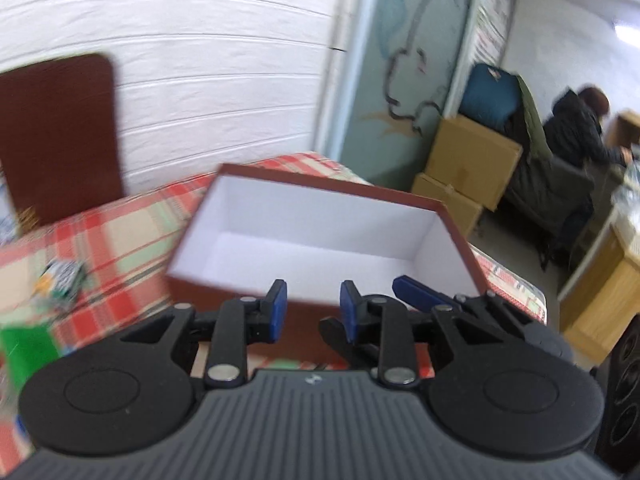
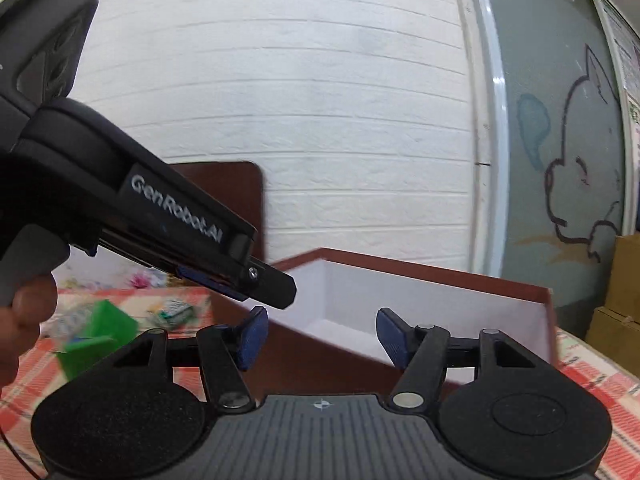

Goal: Organize objects
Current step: 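Grasp the black tape roll with both tools and drop it into the brown box, then move both tools back over the table toward the green snack box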

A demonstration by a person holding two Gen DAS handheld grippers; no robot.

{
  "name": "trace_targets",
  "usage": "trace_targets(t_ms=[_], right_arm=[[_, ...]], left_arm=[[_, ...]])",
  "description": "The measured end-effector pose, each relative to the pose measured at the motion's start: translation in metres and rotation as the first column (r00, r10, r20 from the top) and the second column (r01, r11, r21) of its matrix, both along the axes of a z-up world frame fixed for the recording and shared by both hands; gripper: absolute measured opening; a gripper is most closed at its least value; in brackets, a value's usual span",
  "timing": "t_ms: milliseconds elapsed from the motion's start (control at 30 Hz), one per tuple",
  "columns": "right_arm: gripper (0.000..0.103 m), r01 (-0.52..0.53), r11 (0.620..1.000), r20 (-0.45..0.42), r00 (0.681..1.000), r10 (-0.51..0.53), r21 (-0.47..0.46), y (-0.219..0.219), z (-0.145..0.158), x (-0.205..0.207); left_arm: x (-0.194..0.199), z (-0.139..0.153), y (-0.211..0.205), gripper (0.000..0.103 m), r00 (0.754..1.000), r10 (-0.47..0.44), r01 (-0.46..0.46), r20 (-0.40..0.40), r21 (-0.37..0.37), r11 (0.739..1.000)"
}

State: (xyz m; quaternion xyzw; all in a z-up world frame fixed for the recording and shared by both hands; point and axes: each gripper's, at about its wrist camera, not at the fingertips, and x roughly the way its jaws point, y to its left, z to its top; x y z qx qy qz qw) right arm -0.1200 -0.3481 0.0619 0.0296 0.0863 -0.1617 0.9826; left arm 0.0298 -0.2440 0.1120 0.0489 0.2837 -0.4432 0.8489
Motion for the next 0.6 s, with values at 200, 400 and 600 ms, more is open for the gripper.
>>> trace_targets(t_ms=[200,400,600], right_arm=[[0.061,-0.185,0.982,-0.095,0.977,0.189,0.041,0.062,-0.013,0.023],[0.061,-0.309,0.945,-0.186,0.927,0.324,0.106,0.104,-0.025,0.055],[0.074,-0.355,0.929,-0.219,0.903,0.37,0.104,0.132,-0.023,0.087]], left_arm=[[-0.002,-0.024,0.083,0.032,0.987,0.146,-0.145,-0.063,0.03,0.989],[0.014,-0.061,0.159,0.032,0.931,0.323,-0.316,-0.171,0.066,0.946],[0.028,-0.079,0.211,0.032,0.863,0.443,-0.443,-0.241,0.059,0.895]])
